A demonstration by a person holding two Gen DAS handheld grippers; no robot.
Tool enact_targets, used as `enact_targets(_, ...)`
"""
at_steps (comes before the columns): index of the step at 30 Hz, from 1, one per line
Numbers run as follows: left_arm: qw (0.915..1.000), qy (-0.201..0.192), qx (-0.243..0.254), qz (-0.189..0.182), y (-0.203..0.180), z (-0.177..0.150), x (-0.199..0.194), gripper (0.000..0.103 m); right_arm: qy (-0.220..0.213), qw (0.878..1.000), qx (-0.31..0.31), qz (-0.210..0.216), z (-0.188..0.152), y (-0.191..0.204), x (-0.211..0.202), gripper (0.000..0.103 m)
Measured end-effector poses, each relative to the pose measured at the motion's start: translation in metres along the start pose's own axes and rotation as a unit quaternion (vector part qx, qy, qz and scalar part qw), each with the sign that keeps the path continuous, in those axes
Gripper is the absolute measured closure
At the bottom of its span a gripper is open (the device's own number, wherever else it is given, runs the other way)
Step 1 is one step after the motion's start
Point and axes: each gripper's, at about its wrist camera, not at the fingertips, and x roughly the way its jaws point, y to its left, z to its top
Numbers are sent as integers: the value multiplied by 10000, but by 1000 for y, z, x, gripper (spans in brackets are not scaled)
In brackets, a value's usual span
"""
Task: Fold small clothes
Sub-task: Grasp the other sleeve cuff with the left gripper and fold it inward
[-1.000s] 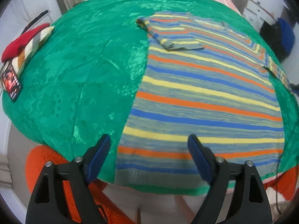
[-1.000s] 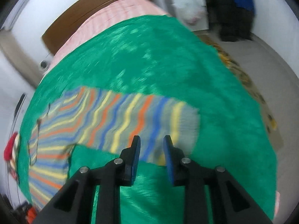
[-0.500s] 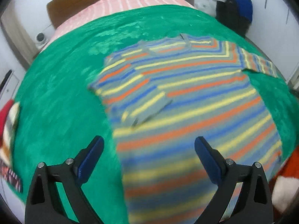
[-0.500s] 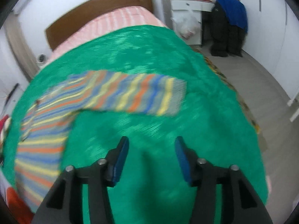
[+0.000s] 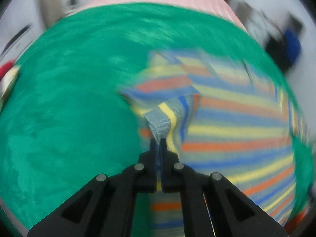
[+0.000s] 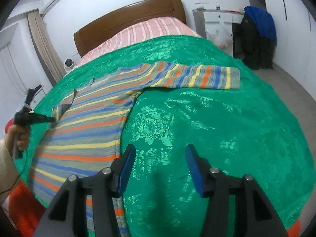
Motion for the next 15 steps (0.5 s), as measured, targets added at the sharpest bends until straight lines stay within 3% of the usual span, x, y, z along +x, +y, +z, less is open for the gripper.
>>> enact_targets(2,9974,-233,-629,271,42,12,-13,102,-10,10000,43,-25,-1,-3,-1,50)
enact_targets(6,9779,-355,-1807,985,132,26,-19,103,0,10000,-5,-76,-3,-4,4,50)
enact_targets(10,9672,-189,-2004,1549,165,22,2,103,191,9998,3,-50,-8,-2,17,50)
enact_targets(15,9594,-48,-2143,1833,186,13,20,103,373,9993,-44,-74,-16,1,26,50)
